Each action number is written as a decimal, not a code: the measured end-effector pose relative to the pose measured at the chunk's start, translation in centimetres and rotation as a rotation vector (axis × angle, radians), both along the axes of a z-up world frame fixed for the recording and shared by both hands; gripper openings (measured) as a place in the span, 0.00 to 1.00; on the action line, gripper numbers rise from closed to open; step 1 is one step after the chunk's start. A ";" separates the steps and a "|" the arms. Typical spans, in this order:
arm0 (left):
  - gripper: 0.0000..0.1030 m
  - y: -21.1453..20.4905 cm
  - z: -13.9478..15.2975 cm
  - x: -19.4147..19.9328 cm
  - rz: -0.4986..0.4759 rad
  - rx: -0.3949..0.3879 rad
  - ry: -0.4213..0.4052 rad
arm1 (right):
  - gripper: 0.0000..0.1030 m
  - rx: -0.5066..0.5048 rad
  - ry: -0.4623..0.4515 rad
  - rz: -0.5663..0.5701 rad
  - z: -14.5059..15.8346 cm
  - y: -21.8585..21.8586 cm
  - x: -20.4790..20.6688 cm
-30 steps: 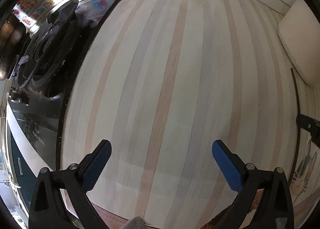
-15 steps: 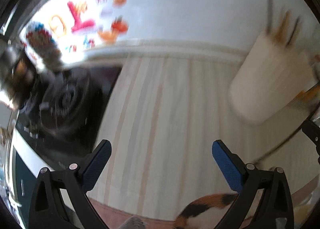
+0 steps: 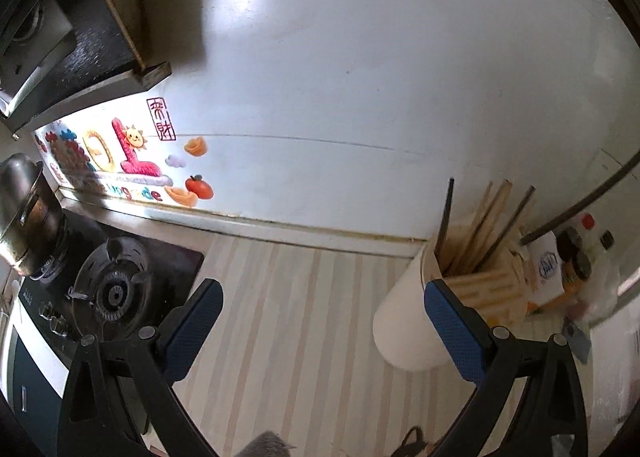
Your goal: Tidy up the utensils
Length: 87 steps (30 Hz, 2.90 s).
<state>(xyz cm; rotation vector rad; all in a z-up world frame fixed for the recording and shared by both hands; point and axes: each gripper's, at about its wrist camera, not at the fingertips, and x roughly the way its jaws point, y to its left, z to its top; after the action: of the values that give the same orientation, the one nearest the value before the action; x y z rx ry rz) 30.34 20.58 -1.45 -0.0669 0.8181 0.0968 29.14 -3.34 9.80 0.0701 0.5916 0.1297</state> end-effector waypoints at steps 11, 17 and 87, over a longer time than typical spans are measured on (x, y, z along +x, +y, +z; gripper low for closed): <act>1.00 -1.1 -1.1 1.0 0.110 0.047 0.078 | 0.05 -0.021 0.324 0.071 -9.4 -1.8 10.9; 1.00 -1.7 0.3 -1.7 0.139 0.064 0.037 | 0.66 -0.089 0.286 0.030 -10.8 -3.6 7.6; 1.00 -5.4 11.3 -29.3 -0.028 0.062 -0.192 | 1.00 -0.160 -0.026 -0.202 0.7 -3.7 -28.7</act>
<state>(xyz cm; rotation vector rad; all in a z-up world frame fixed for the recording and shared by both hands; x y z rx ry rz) 1.00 15.21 9.82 -0.0061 0.6237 0.0877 0.48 -7.06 10.54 -0.0265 0.5639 -0.1129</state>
